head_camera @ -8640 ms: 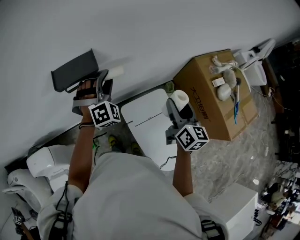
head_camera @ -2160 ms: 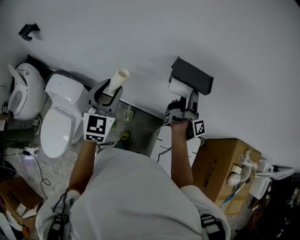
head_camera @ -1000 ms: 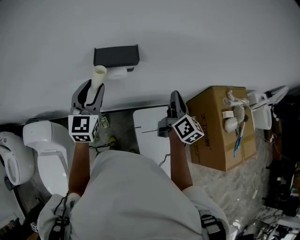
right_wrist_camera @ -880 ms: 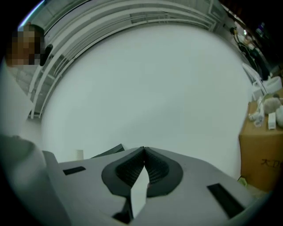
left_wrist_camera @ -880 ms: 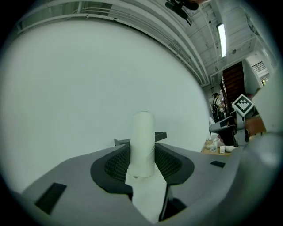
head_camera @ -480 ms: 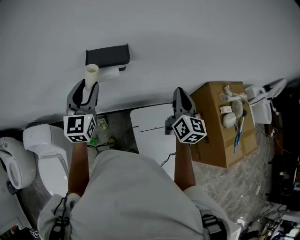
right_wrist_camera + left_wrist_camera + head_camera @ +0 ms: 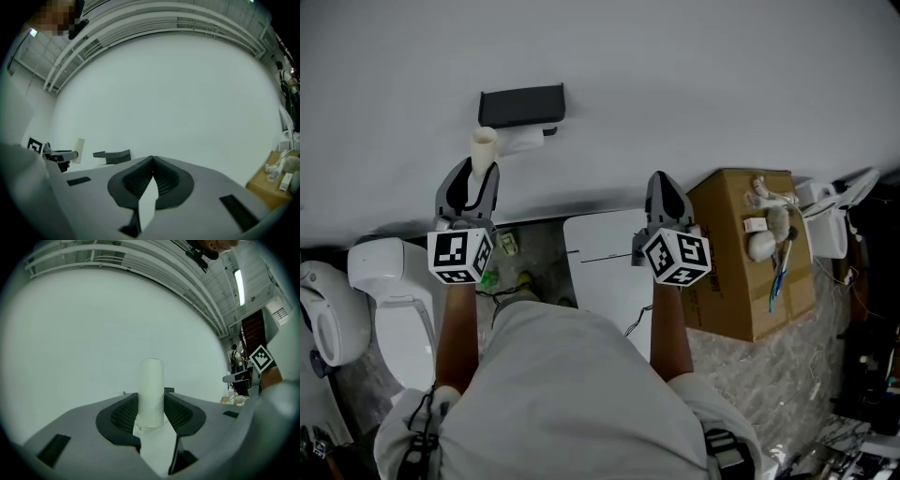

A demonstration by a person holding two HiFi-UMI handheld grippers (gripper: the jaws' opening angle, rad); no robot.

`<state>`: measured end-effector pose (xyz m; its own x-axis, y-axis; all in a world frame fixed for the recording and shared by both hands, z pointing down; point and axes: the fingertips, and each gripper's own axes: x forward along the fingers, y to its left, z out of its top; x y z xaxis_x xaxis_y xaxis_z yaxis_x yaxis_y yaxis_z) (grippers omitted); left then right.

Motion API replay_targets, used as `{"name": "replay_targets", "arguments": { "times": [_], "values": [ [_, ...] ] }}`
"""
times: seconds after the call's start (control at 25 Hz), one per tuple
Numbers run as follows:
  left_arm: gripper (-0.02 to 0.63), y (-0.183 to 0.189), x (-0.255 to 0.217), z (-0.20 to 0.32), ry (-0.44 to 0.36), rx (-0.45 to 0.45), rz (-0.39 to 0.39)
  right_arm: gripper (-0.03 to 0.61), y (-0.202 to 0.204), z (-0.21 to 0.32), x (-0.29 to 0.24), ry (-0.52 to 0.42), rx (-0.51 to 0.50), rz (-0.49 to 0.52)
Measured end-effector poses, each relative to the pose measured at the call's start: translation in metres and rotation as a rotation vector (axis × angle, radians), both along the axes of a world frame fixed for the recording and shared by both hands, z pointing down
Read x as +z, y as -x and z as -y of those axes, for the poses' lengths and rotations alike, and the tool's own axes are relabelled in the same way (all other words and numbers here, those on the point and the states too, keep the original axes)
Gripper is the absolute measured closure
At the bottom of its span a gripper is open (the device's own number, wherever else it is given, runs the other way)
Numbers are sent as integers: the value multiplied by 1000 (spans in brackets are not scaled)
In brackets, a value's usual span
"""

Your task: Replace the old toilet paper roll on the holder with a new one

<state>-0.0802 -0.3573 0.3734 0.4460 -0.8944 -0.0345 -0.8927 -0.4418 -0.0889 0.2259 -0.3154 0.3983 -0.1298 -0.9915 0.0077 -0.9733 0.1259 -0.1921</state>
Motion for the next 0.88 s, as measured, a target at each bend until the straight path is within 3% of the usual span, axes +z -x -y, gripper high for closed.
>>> {"name": "replay_targets", "arguments": {
  "times": [0.88],
  "values": [
    [417,15,4,-48,-21,-46,20,586,3,-33,5,-25,-20,-77]
  ]
}}
